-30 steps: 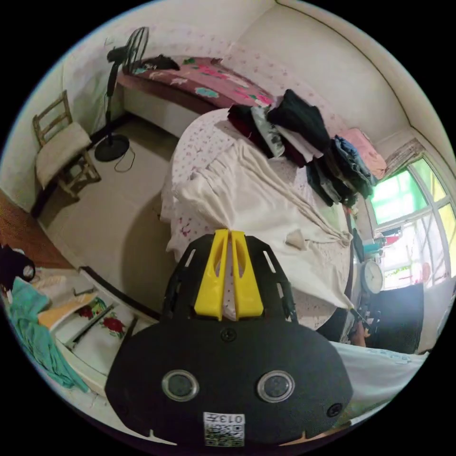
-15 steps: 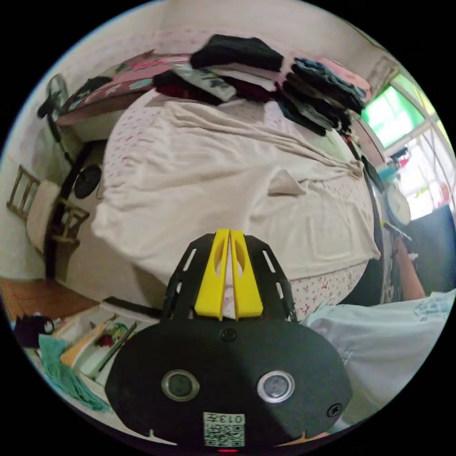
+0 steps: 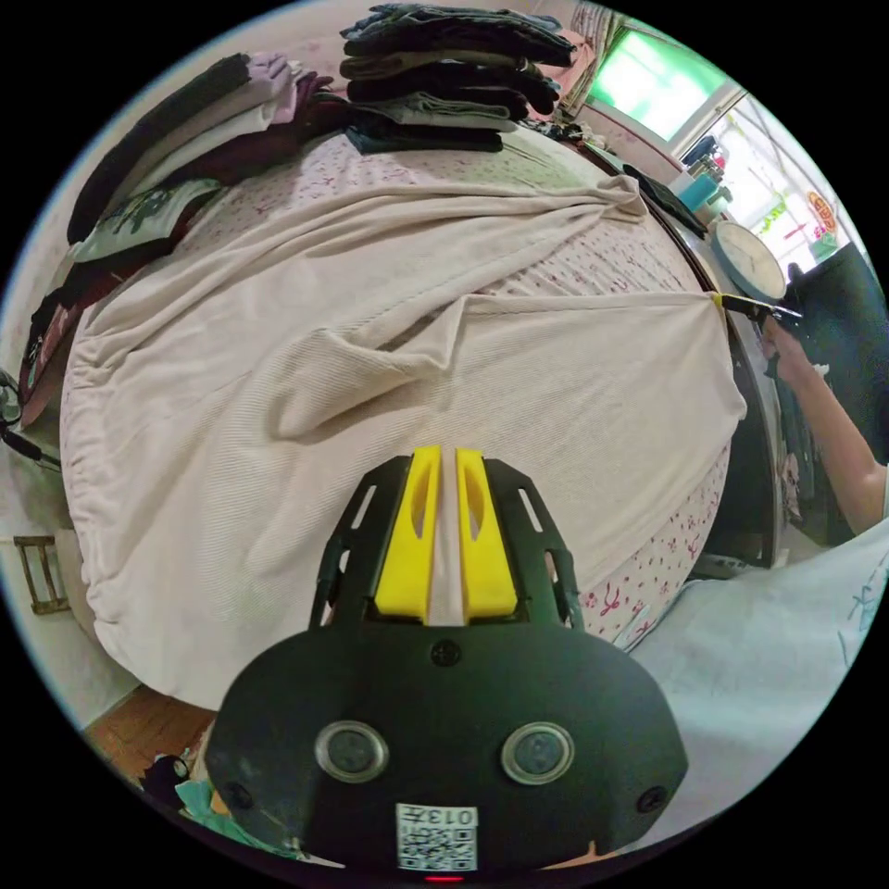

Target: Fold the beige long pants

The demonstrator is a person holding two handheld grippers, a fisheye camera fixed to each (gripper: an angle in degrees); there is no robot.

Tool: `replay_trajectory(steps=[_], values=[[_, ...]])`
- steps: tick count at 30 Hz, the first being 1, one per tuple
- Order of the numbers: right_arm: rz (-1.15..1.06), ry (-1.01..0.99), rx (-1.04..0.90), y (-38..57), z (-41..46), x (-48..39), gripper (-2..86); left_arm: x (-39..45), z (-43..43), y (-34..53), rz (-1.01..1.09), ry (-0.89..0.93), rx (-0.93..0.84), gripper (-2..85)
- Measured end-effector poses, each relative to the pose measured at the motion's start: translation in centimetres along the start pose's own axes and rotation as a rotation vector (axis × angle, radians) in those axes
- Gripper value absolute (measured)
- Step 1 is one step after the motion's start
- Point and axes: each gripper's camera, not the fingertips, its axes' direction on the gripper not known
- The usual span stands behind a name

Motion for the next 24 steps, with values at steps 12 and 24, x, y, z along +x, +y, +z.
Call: replay_trajectory(steps=[12, 24], values=[[0.129, 0.078, 0.045, 3.4, -2.1, 2.5, 9.0, -1.2, -2.5, 3.7, 0.088, 0.034, 0.044, 3.2], [-0.134, 0.110, -0.113, 12.3, 2.5, -8.0, 4.1, -0.2, 0.4, 8.1, 0.170, -0.072, -0.065, 2.7]])
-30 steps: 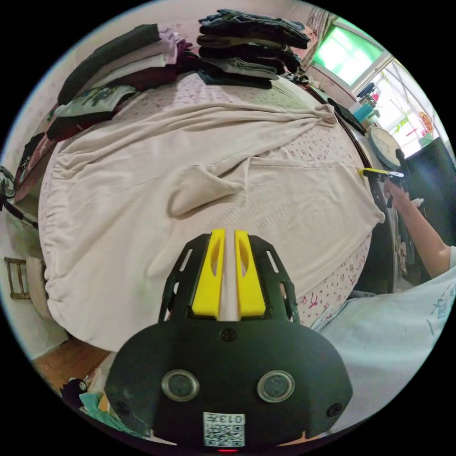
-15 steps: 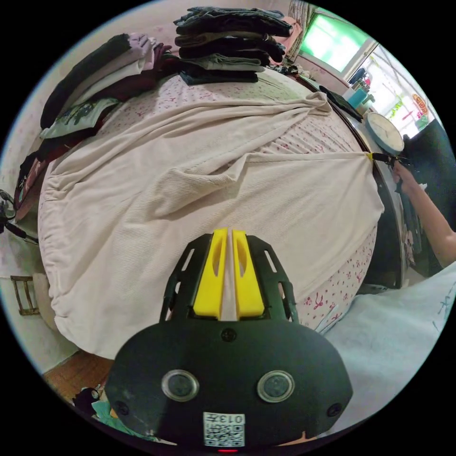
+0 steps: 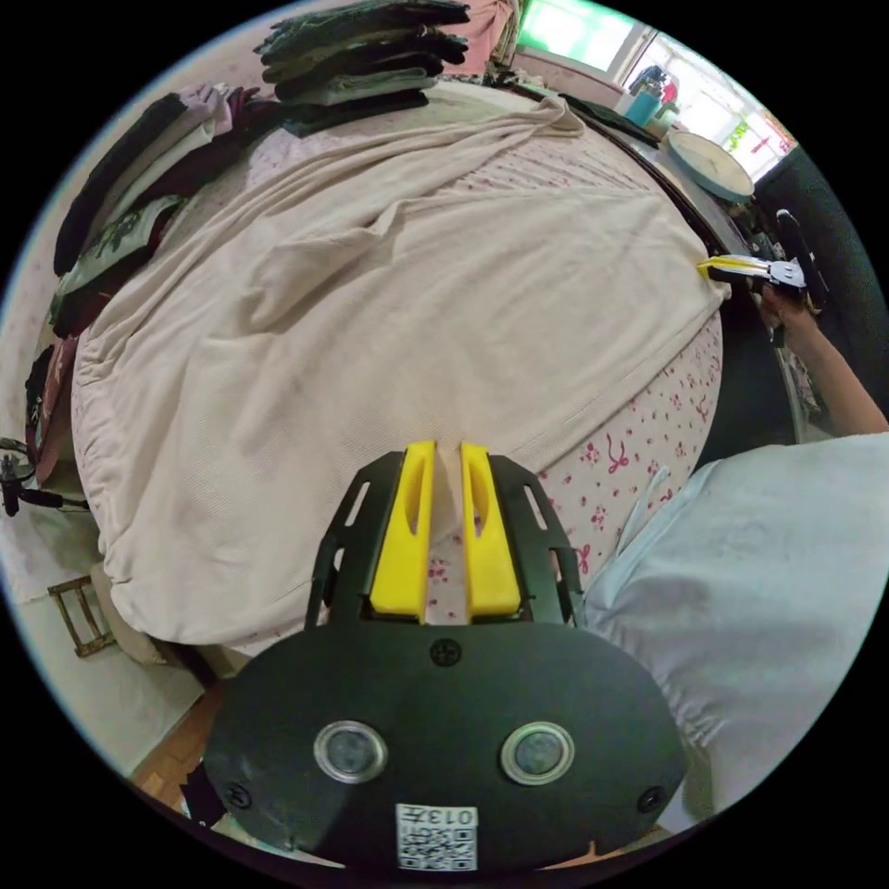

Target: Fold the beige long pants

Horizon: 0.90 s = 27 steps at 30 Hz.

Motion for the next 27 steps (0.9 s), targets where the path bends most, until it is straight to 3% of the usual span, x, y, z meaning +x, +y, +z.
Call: replay_trajectory(steps=[6, 10, 14, 21, 27], values=[[0.022, -0.039, 0.037, 3.5, 0.4, 1.8, 1.6, -0.6, -0.4, 1.9, -0.012, 0.016, -0.006, 0.6], [0.274, -0.132, 0.178, 6.4, -1.3, 6.7, 4.2, -0.6, -3.2, 0.8, 0.020, 0.046, 0.101, 0.9], [0.522, -0.387, 0.220, 10.1, 0.0, 11.3, 8.4, 1.9, -3.8, -1.9, 0.142, 0.127, 0.142, 3.0], [0.828, -0.630, 0.259, 15.6, 4.7, 12.8, 12.4, 8.7, 0.1, -6.0, 0.391, 0.139, 0.051, 8.2], [1.032, -0.921, 0.392, 16.5, 8.9, 14.9, 8.8, 9.0, 1.7, -7.9, 0.391, 0.134, -0.025, 3.7]])
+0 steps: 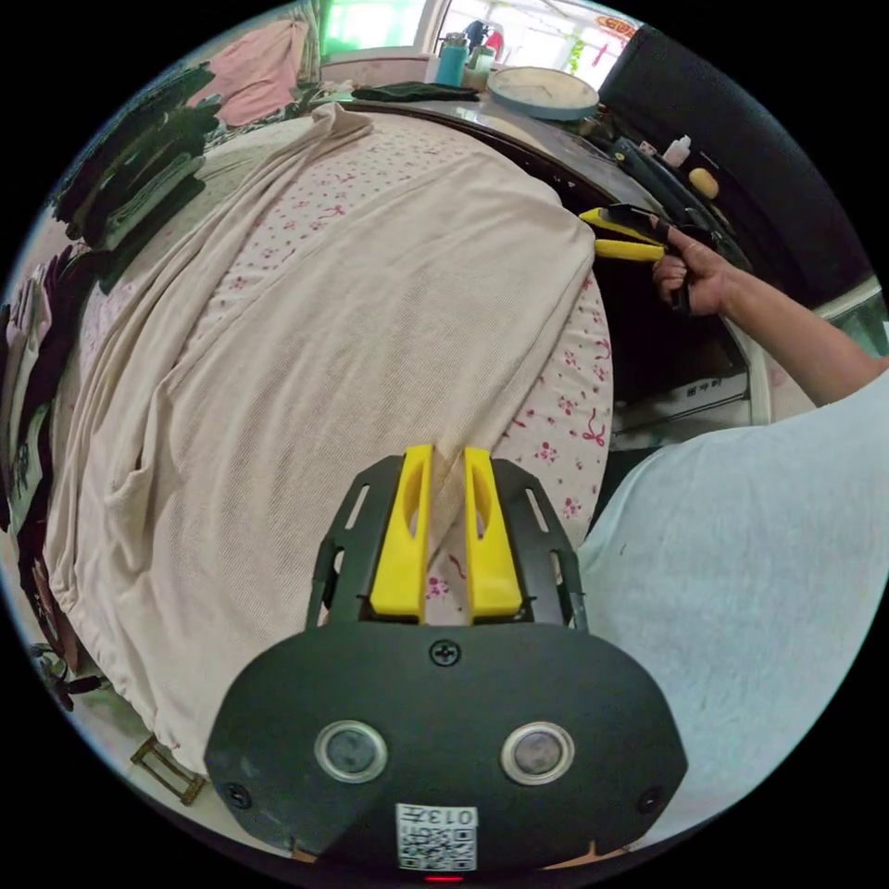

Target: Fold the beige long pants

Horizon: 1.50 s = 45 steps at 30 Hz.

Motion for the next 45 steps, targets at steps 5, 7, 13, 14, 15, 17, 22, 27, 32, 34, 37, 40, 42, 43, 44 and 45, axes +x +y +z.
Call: replay_trajectory(steps=[5, 7, 13, 14, 15, 17, 22, 27, 32, 34, 37, 40, 42, 43, 44, 45], values=[[-0.359, 0.130, -0.035, -1.3, -1.0, -8.7, 2.3, -0.3, -1.9, -0.5, -0.002, 0.032, 0.023, 0.9], [-0.605, 0.207, -0.023, -0.3, -1.9, -13.3, 2.0, 0.3, -4.5, -0.2, 0.006, 0.004, 0.079, 0.6], [-0.663, 0.393, -0.045, 0.8, -0.5, -13.0, 2.3, 1.0, -3.4, -0.2, -0.014, 0.065, 0.067, 0.3], [-0.590, 0.442, -0.111, 0.4, 0.8, -11.2, 3.0, 1.1, -2.6, -0.3, -0.018, 0.079, 0.044, 0.3], [-0.553, 0.470, -0.139, 0.2, 1.3, -10.5, 3.4, 1.4, -1.4, -0.5, -0.024, 0.101, 0.003, 0.3], [-0.450, 0.529, -0.082, 0.2, 0.7, -9.7, 5.1, 1.9, -1.5, -0.3, -0.025, 0.115, 0.005, 0.2], [-0.614, 0.675, -0.010, -0.9, 1.3, -15.3, 7.4, 0.0, -3.8, 0.0, -0.084, -0.045, 0.062, 0.2], [-0.819, 0.654, -0.111, -2.7, 8.8, -21.7, 7.8, -5.3, -4.1, -2.1, -0.292, -0.115, 0.087, 0.3], [-0.824, 0.720, -0.288, -5.3, 17.3, -23.8, 5.9, -7.2, -1.7, -4.6, -0.372, -0.125, 0.043, 0.0], [-0.804, 0.751, -0.301, -6.2, 17.8, -24.0, 3.9, -7.3, -1.2, -4.3, -0.401, -0.092, 0.053, 0.0], [-0.821, 0.805, -0.238, -7.6, 16.7, -25.8, 2.9, -7.7, -3.1, -2.3, -0.467, -0.131, 0.117, 0.3], [-0.872, 0.806, -0.192, -9.7, 16.8, -28.6, 5.8, -10.8, -5.3, -0.7, -0.567, -0.232, 0.141, 1.4], [-0.882, 0.754, -0.184, -11.4, 17.8, -30.7, 7.8, -13.6, -6.1, -1.0, -0.611, -0.277, 0.119, 3.1], [-0.889, 0.722, -0.174, -12.5, 18.8, -32.3, 8.9, -15.3, -6.4, -1.8, -0.620, -0.319, 0.086, 4.7], [-0.904, 0.693, -0.167, -13.6, 20.2, -34.0, 9.6, -16.1, -6.5, -2.4, -0.618, -0.351, 0.062, 4.9], [-0.919, 0.677, -0.165, -14.1, 20.9, -34.9, 9.8, -17.6, -6.6, -3.6, -0.602, -0.431, 0.010, 5.3]])
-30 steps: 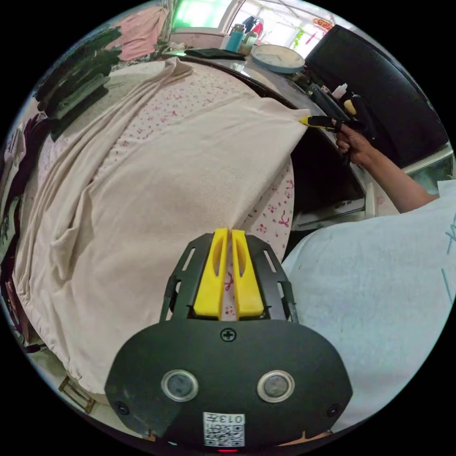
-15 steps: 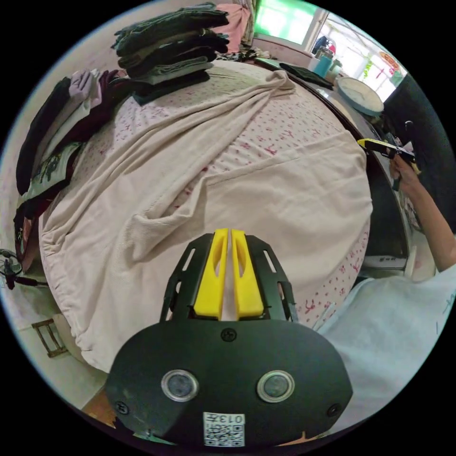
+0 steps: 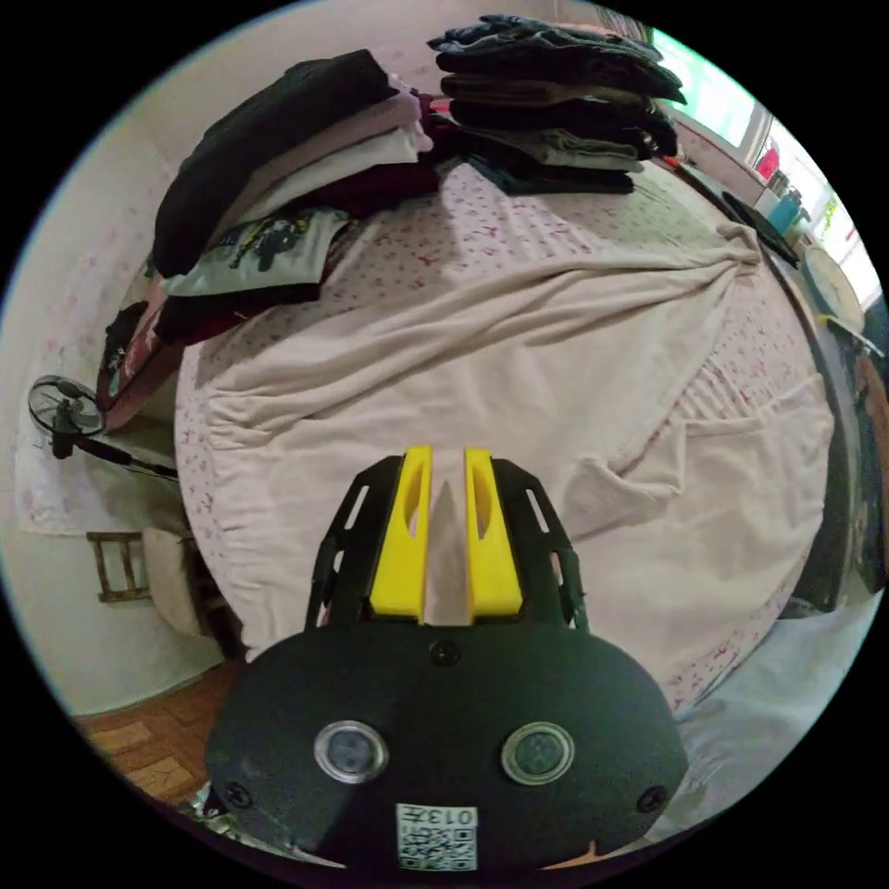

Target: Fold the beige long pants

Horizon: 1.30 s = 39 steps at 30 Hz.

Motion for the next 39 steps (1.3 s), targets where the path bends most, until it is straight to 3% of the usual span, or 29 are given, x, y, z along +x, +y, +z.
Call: replay_trajectory(steps=[6, 10, 17, 21, 23, 27, 31, 33, 36, 39], values=[[-0.111, -0.009, 0.053, -12.3, 1.8, -3.9, 11.6, -1.8, 0.3, -7.5, 0.096, -0.187, -0.034, 7.2], [-0.190, 0.072, -0.097, -17.8, 6.2, -5.9, 12.4, -2.0, 2.0, -9.9, 0.176, -0.222, -0.133, 8.6], [-0.165, 0.136, -0.312, -19.3, 11.1, -3.8, 7.9, -1.3, 4.9, -11.6, 0.295, -0.256, -0.291, 9.3], [-0.084, 0.029, -0.272, -18.7, 10.0, -1.6, 5.1, -2.2, 6.0, -12.0, 0.257, -0.110, -0.321, 3.4], [-0.032, -0.060, -0.178, -17.8, 7.8, 0.0, 4.4, -2.0, 5.6, -11.5, 0.255, -0.138, -0.304, 2.0], [-0.037, -0.202, -0.002, -14.9, 3.0, 2.0, 3.9, -3.2, 0.6, -7.1, 0.117, -0.156, -0.078, 0.8], [-0.072, -0.369, 0.344, -7.2, -3.8, 4.2, 3.7, -4.9, -7.1, 3.4, -0.163, -0.117, 0.280, 0.6], [-0.006, -0.433, 0.472, -2.6, -5.3, 5.6, 3.7, -4.4, -8.8, 8.3, -0.251, -0.112, 0.353, 0.6], [0.186, -0.435, 0.492, 4.8, -4.5, 7.6, 3.7, -2.9, -8.3, 15.0, -0.330, -0.067, 0.331, 0.7], [0.368, -0.334, 0.254, 10.2, -0.6, 8.7, 3.8, -1.9, -4.8, 19.4, -0.349, 0.019, 0.169, 0.8]])
